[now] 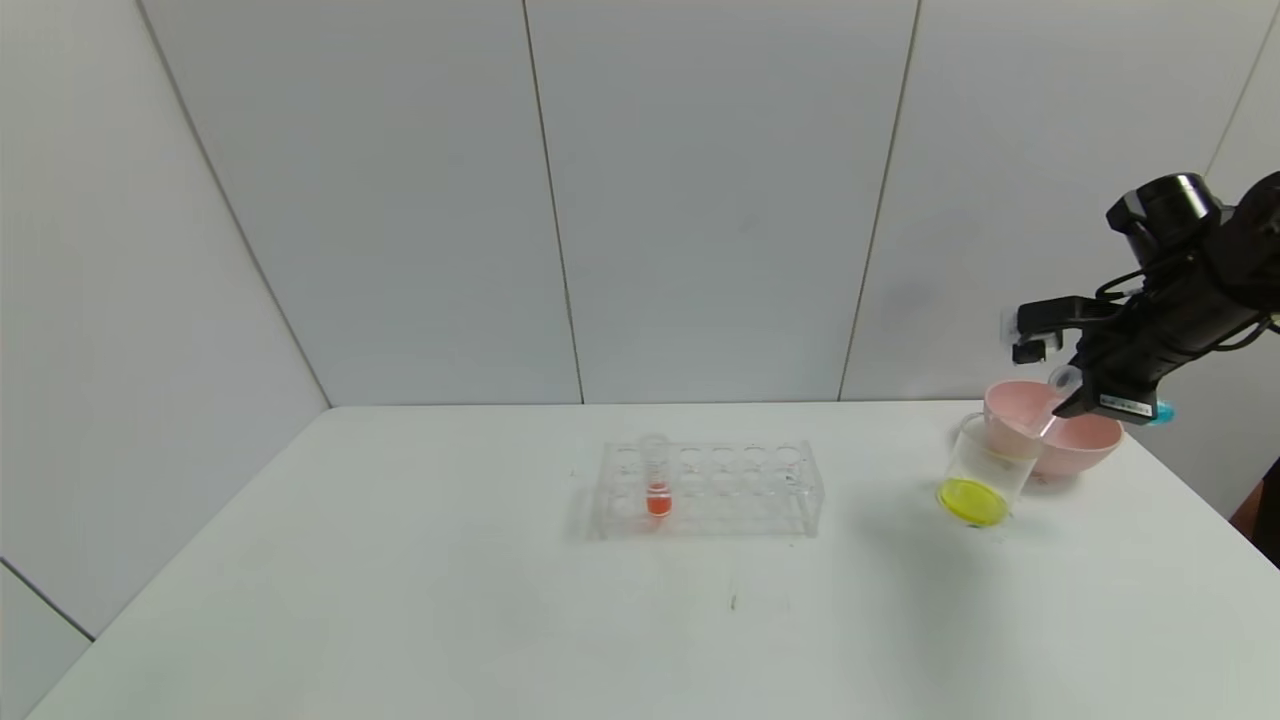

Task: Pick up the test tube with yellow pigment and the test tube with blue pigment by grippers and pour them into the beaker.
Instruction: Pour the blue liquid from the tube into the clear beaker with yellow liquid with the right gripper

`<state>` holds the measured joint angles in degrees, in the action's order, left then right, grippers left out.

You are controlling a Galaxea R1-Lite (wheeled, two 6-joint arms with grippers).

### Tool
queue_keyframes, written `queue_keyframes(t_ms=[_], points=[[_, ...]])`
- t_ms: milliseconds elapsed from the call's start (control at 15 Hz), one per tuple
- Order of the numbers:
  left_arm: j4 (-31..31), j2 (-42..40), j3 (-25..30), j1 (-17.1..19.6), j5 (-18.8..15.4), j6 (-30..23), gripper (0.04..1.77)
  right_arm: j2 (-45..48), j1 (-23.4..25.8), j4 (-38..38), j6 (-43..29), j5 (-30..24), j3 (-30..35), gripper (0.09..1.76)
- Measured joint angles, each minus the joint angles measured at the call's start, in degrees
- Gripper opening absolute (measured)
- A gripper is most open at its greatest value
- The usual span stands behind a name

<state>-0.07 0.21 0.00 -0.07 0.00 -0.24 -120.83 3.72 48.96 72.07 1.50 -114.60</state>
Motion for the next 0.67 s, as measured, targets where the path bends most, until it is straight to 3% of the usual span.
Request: queue_keyframes(t_ms=[667], points=[[0.0,0.0,0.0,0.0,0.0,0.0,1.76,-1.4,-3.7,-0.2,2.6,10.3,0.0,0.57]])
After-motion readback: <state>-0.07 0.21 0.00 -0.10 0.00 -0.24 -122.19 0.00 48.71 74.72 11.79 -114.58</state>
